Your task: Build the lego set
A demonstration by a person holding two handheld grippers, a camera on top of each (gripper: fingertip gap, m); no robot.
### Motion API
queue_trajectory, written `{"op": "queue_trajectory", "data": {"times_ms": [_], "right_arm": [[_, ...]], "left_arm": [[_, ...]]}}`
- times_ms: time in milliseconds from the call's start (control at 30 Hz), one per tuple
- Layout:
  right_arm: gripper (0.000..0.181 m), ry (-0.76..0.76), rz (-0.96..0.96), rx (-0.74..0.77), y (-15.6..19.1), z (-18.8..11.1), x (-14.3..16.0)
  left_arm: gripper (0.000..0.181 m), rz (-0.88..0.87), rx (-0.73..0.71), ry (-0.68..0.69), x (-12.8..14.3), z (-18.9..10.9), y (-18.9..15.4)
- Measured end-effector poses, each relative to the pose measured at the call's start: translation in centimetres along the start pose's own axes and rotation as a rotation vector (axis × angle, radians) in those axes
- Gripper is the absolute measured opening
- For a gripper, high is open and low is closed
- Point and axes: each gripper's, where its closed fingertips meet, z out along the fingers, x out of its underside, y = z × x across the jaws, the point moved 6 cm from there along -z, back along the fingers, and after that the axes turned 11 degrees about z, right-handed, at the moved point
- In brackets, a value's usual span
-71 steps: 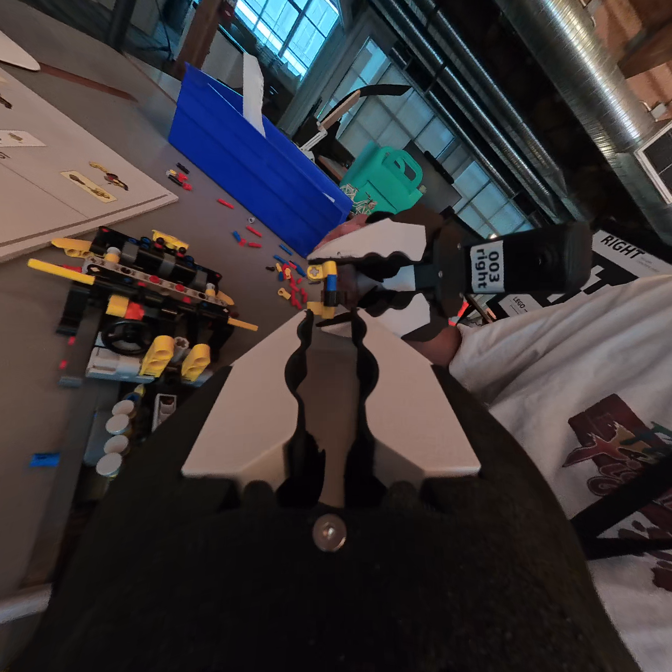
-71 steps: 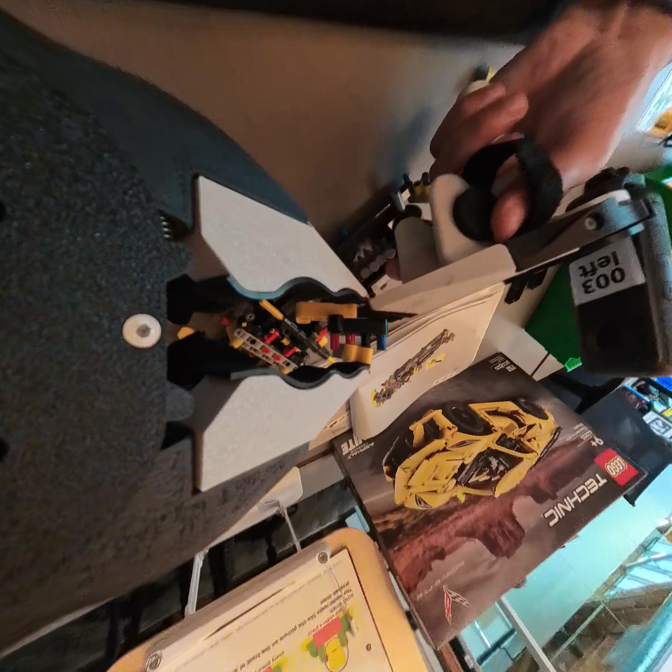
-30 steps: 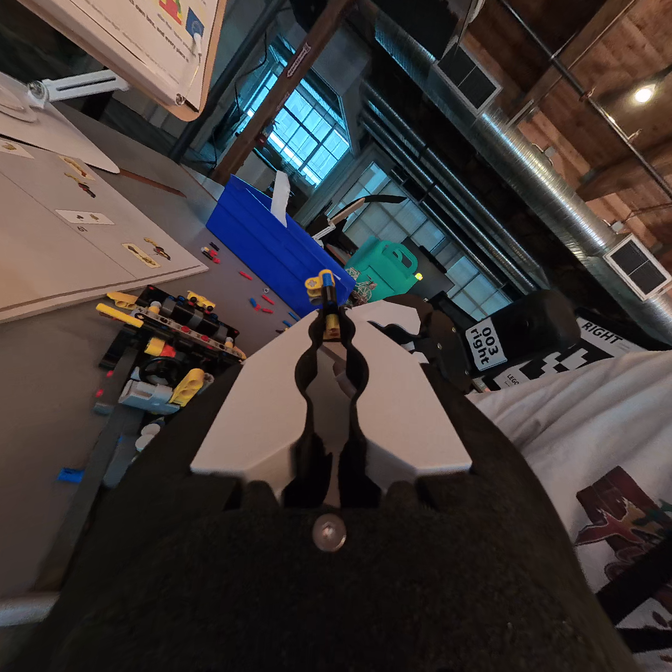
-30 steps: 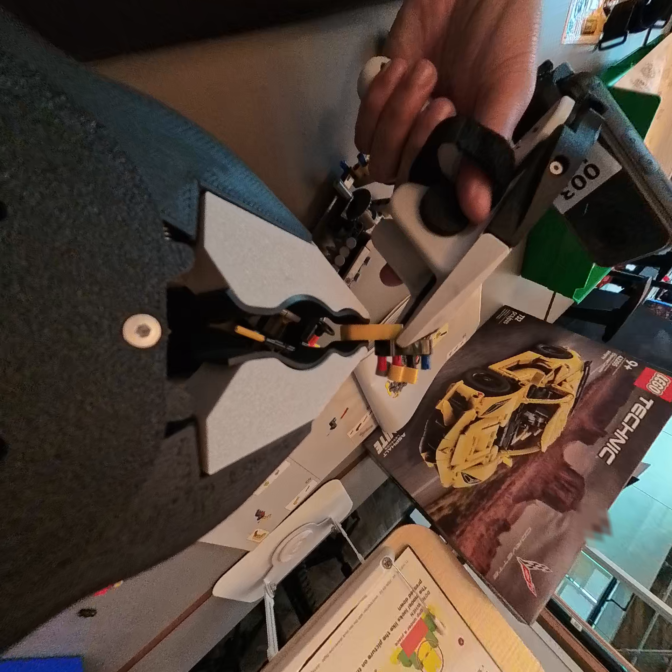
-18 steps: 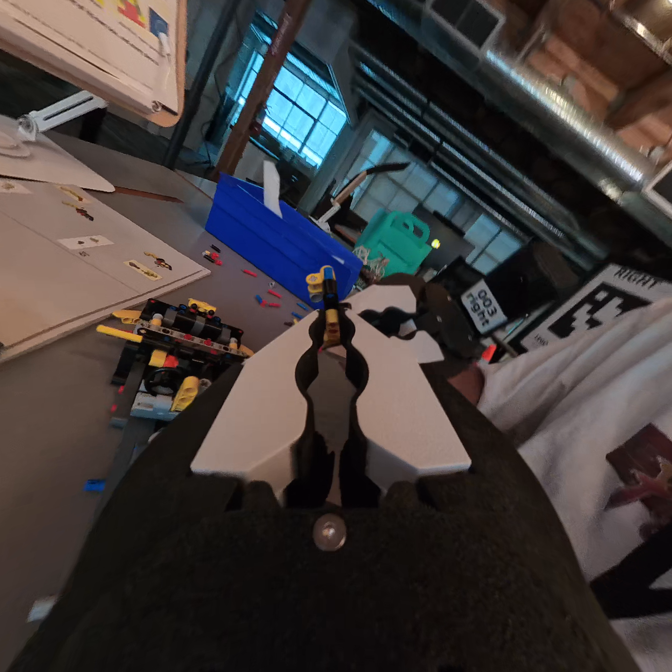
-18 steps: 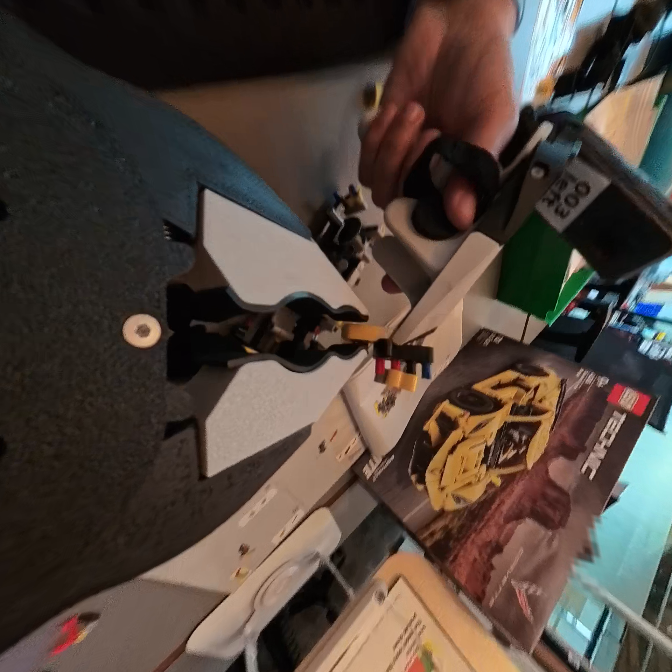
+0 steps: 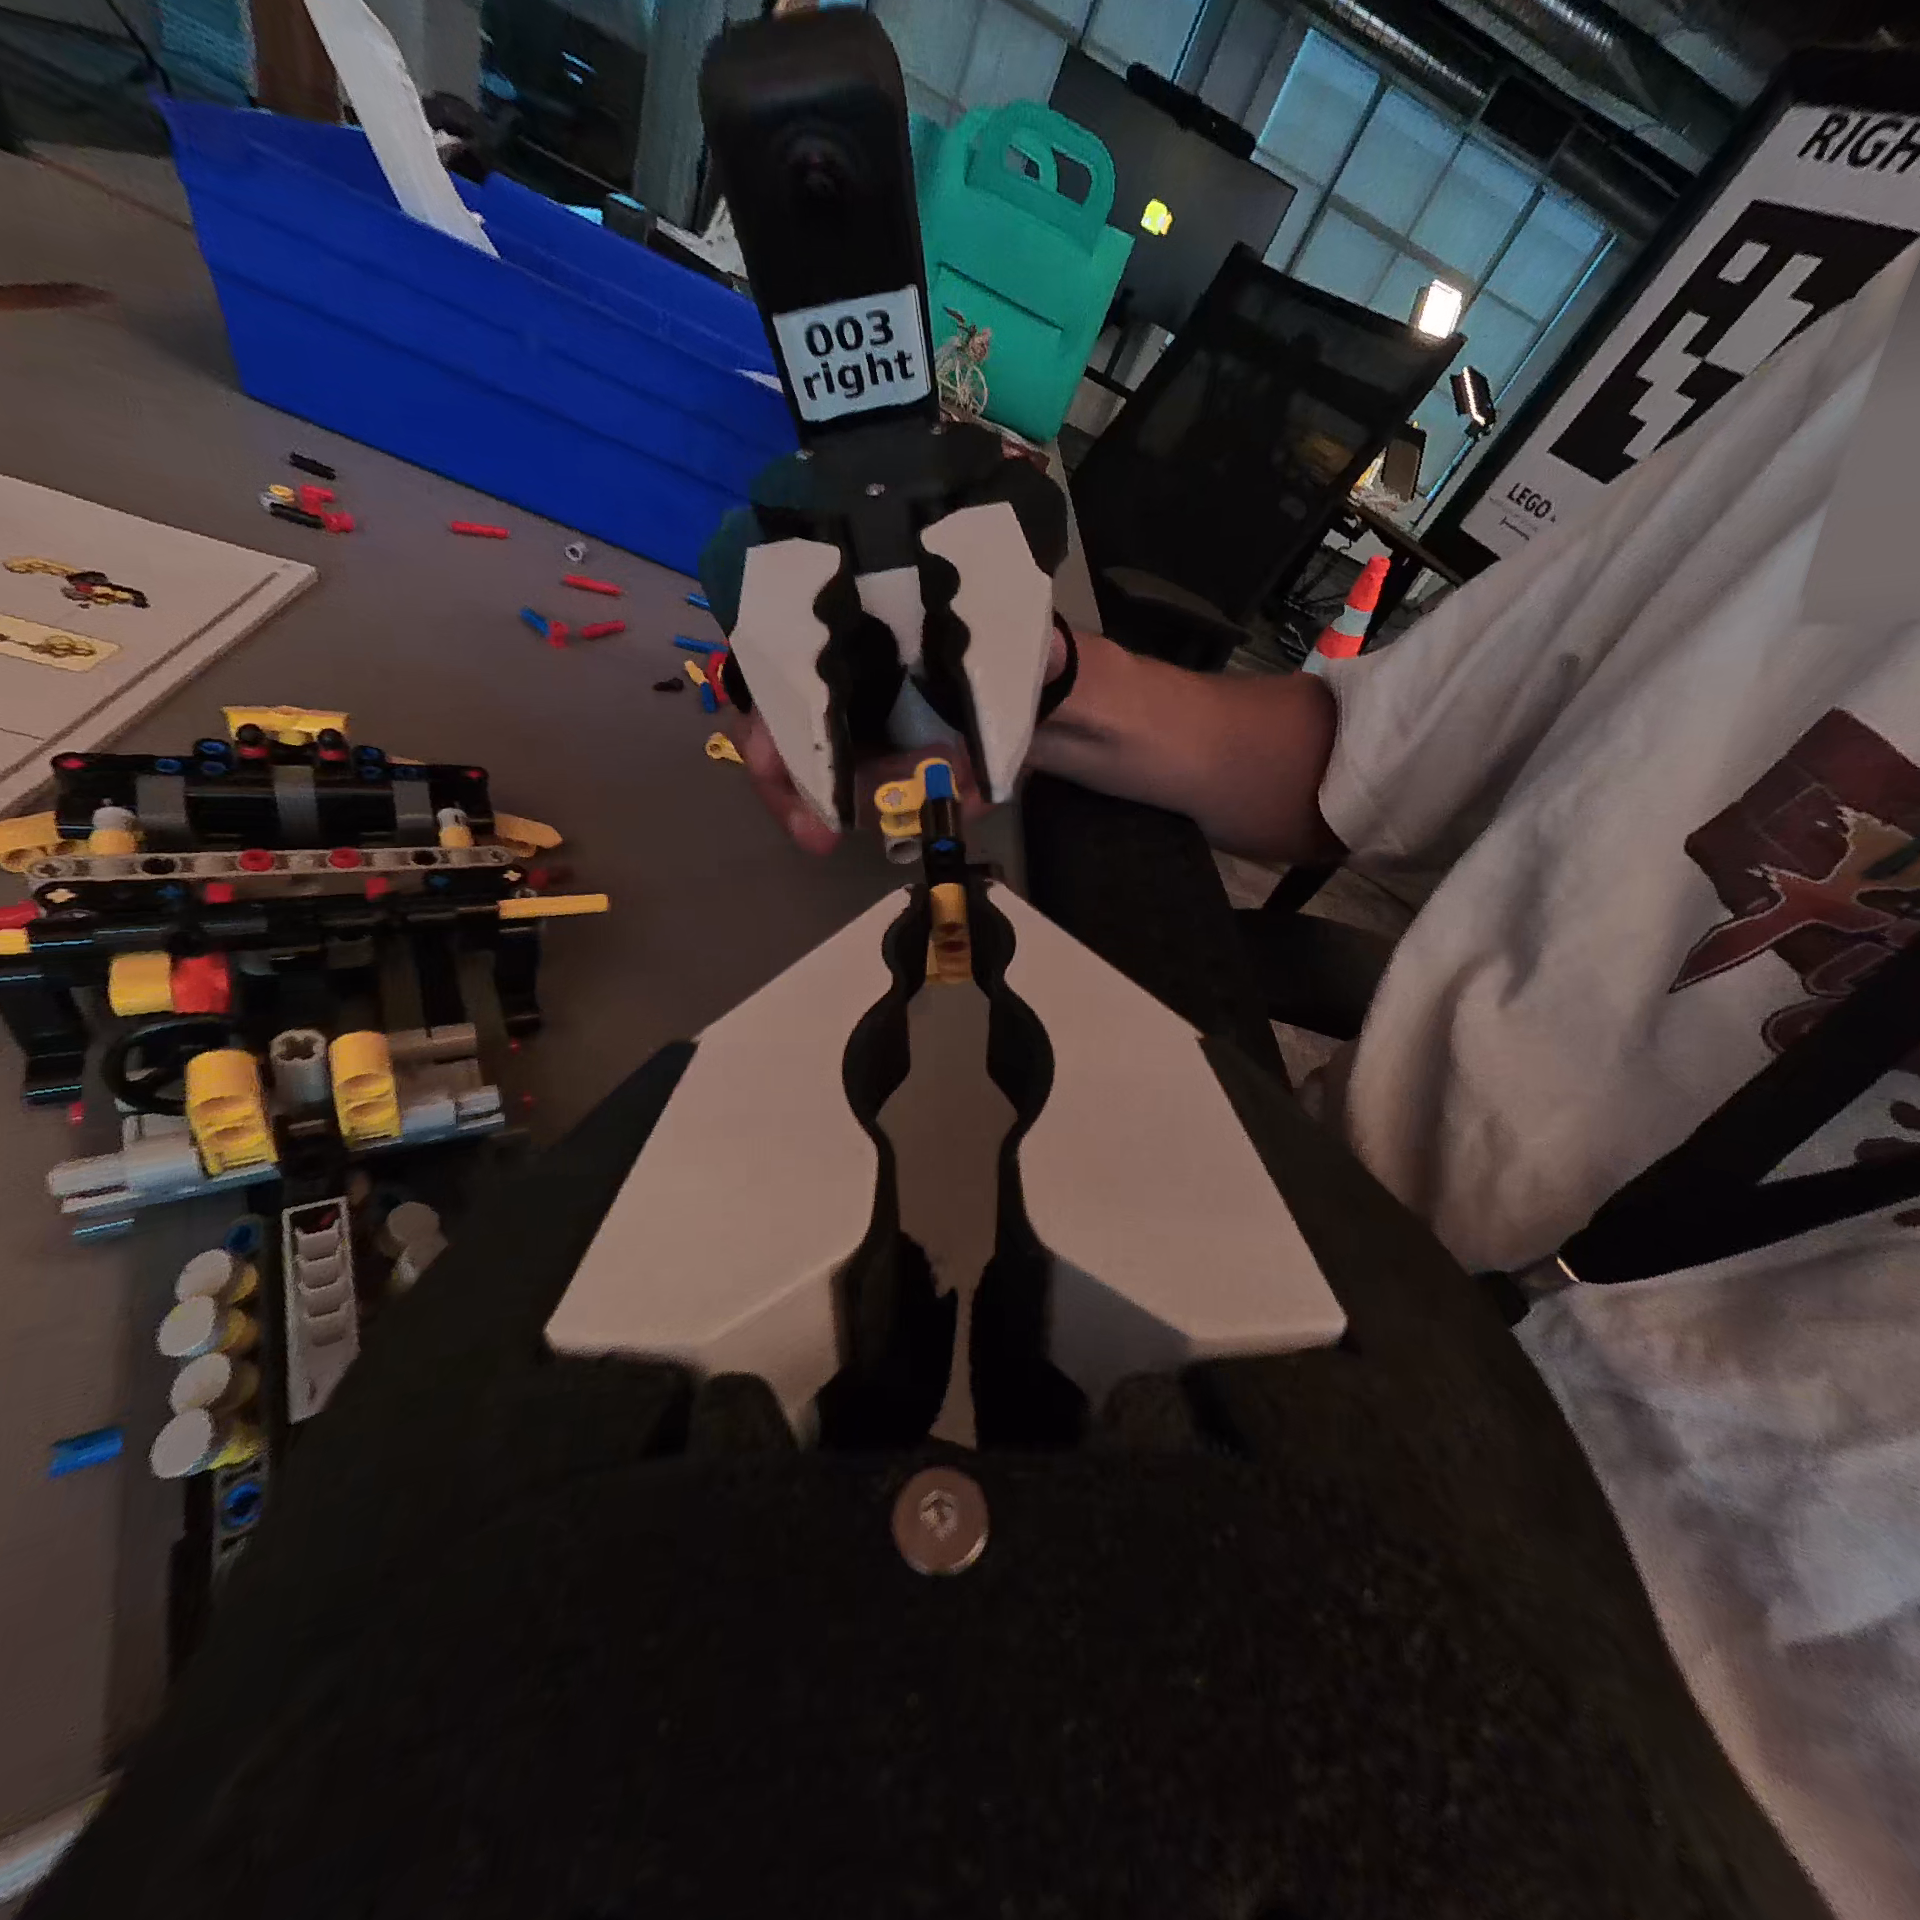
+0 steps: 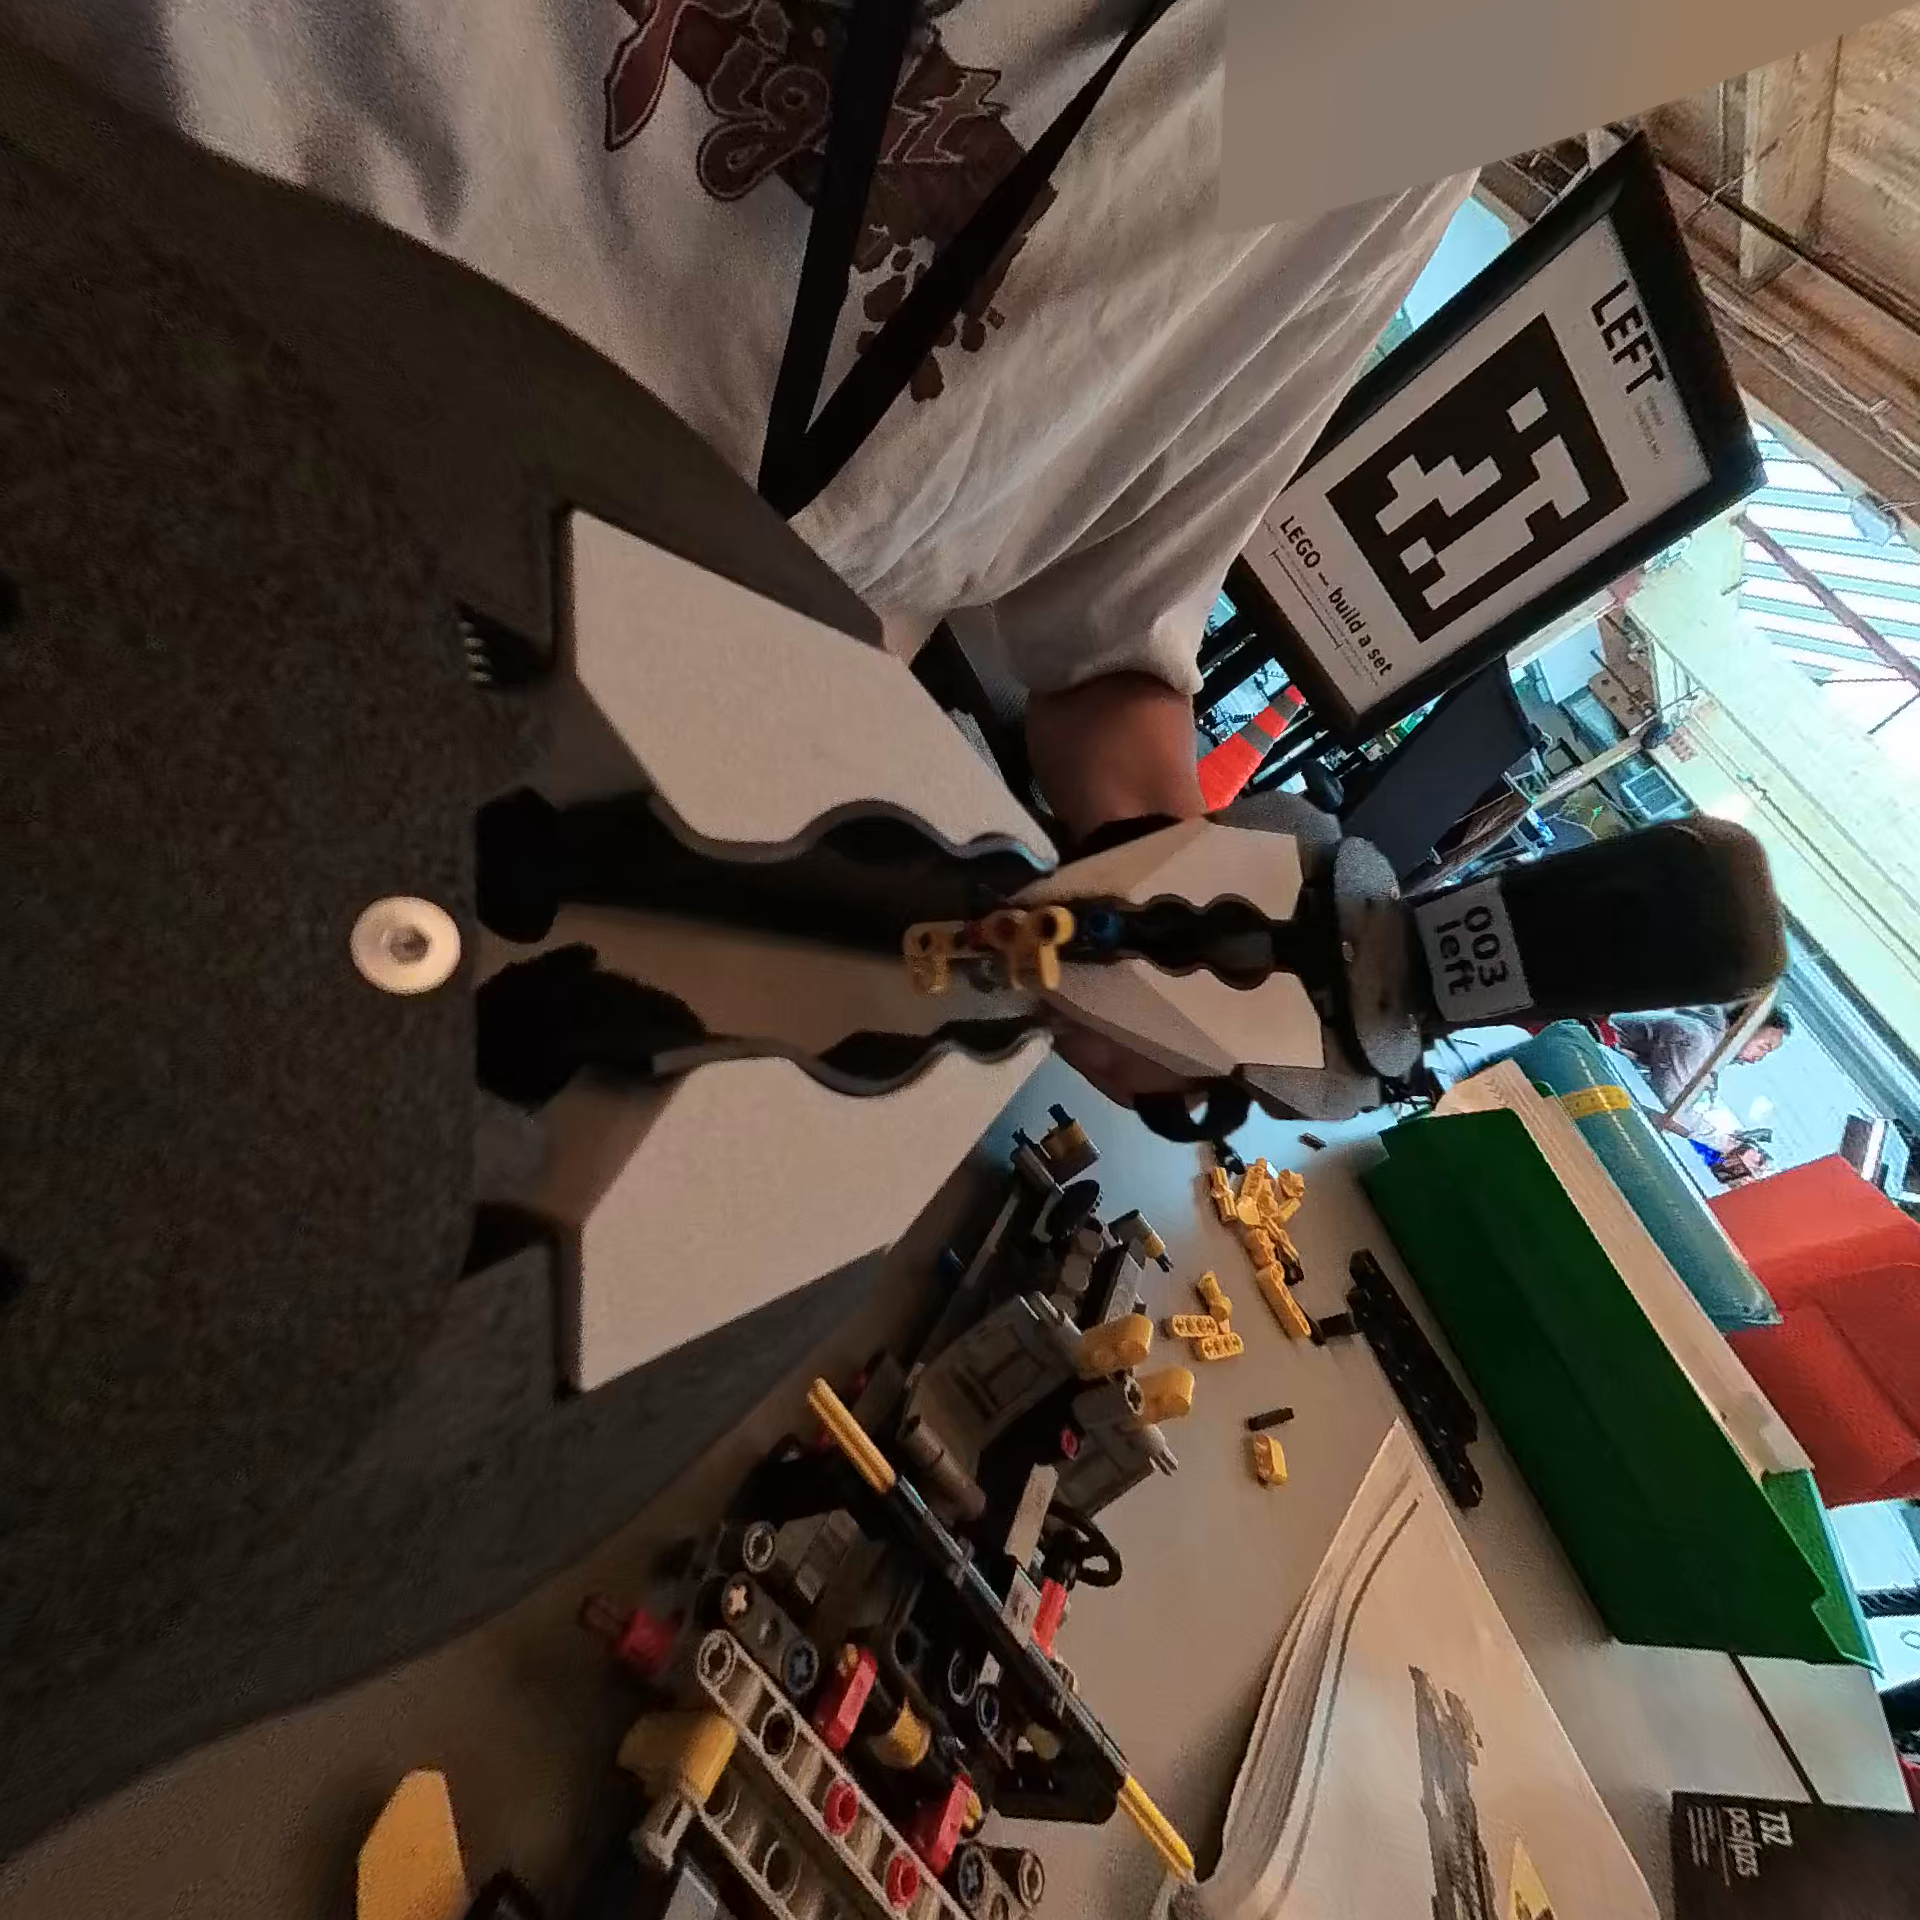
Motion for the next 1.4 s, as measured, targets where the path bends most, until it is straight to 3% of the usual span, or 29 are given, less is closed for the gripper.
{"op": "queue_trajectory", "data": {"times_ms": [100, 233, 433, 700, 1000, 1400], "right_arm": [[0.015, 0.023, -0.006, -0.005, 0.0, 0.1, 0.3], [0.014, 0.073, -0.037, 0.04, -0.2, 0.2, 0.8], [0.015, 0.251, -0.192, 0.187, -0.3, 0.7, 1.8], [0.015, 0.373, -0.29, 0.31, -0.8, 0.7, 2.5], [0.015, 0.48, -0.423, 0.409, -1.3, 1.6, 3.3], [0.015, 0.666, -0.563, 0.575, -1.0, 2.4, 3.3]], "left_arm": [[0.008, -0.004, 0.008, 0.019, 0.3, 0.2, -0.1], [0.007, 0.009, 0.0, 0.084, 0.9, 0.5, 0.0], [0.007, 0.224, -0.041, 0.299, 1.9, 1.1, -0.2], [0.006, 0.385, -0.106, 0.452, 2.7, 1.9, 0.0], [0.006, 0.513, -0.155, 0.58, 4.0, 2.5, 0.0], [0.006, 0.569, -0.202, 0.598, 4.5, 3.0, 0.0]]}}
